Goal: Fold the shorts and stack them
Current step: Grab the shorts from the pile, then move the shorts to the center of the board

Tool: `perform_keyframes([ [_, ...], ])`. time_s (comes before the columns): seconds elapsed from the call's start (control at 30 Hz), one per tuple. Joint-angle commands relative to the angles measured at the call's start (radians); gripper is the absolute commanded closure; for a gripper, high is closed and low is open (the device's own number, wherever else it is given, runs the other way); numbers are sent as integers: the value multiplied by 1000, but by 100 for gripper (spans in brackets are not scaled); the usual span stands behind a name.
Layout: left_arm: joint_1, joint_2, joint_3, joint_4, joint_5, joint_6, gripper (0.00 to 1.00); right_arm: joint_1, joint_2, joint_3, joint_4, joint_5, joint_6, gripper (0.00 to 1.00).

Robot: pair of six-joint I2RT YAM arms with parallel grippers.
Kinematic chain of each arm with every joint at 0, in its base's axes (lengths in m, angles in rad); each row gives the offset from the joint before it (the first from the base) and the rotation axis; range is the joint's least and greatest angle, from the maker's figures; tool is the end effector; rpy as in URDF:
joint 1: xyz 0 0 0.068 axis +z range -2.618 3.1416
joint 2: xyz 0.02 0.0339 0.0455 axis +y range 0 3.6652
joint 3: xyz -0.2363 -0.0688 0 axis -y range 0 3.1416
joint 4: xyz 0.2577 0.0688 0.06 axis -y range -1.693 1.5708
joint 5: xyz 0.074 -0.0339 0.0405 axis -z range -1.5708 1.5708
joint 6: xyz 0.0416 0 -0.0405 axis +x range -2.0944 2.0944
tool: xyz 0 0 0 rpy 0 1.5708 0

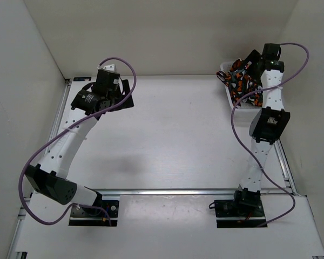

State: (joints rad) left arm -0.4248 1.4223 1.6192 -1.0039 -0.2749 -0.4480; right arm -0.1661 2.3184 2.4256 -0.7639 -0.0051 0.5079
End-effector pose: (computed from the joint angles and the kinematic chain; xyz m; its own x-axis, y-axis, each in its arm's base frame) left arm 0.2825 -0.1154 0.3741 -0.6908 -0.1451 -0.7083 -0.0817 0.9890 -0.1229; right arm 0.5149 -0.0861 0.3034 -0.4476 0.5682 -0.6905 0.4338 0.8132 0.3879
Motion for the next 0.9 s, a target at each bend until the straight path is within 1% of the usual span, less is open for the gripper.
perform_keyframes([
  [0.0, 4, -20, 47, 5, -53, -44, 0, -30, 163, 217, -20, -113, 86, 0],
  [0.03, 4, -4, 59, 5, -53, -44, 0, -30, 188, 217, 26, -113, 99, 6],
  [0.07, 4, 6, 73, 5, -63, -44, 0, -30, 200, 217, 63, -122, 100, 8],
  [0.1, 4, 15, 73, 5, -63, -44, 0, -30, 213, 175, 95, -113, 127, 13],
  [0.13, 4, 29, 83, 5, -63, -35, 0, -30, 213, 155, 157, -113, 127, 23],
  [0.23, 4, 58, 96, 5, -63, -35, 0, -30, 242, 161, 199, -99, 141, 40],
  [0.27, 4, 58, 106, 5, -63, -35, 0, -30, 242, 161, 212, -99, 141, 61],
  [0.3, 4, 70, 107, 5, -63, -35, 0, -30, 242, 170, 212, -99, 141, 71],
  [0.33, 4, 81, 107, 5, -63, -35, 0, -30, 233, 170, 221, -99, 132, 80],
  [0.37, 4, 81, 107, 5, -63, -35, 0, -30, 199, 150, 221, -99, 132, 97],
  [0.4, 4, 81, 107, 5, -49, -35, 0, -30, 175, 133, 233, -99, 132, 100],
  [0.53, 4, 81, 97, 5, -21, -44, 0, -30, 1, 1, 255, -90, 101, 100],
  [0.57, 4, 57, 87, 5, -21, -44, 0, -30, -76, -11, 255, -99, 84, 100],
  [0.63, 4, 37, 61, 16, -12, -55, 0, -18, -158, -33, 264, -133, 74, 100],
  [0.67, 4, 18, 39, 16, -3, -75, 0, -7, -242, -45, 264, -153, 64, 100],
  [0.7, 4, 9, 27, 16, -3, -84, 0, -7, -282, -45, 264, -173, 64, 100],
  [0.73, 18, 0, 13, 16, 20, -95, 0, 11, -360, -45, 264, -208, 55, 100],
  [0.83, 53, -52, -54, 25, 60, -135, 0, 80, -489, -34, 273, -266, 46, 100],
  [0.87, 73, -65, -68, 25, 72, -135, 0, 94, -513, -25, 284, -329, 61, 100],
])
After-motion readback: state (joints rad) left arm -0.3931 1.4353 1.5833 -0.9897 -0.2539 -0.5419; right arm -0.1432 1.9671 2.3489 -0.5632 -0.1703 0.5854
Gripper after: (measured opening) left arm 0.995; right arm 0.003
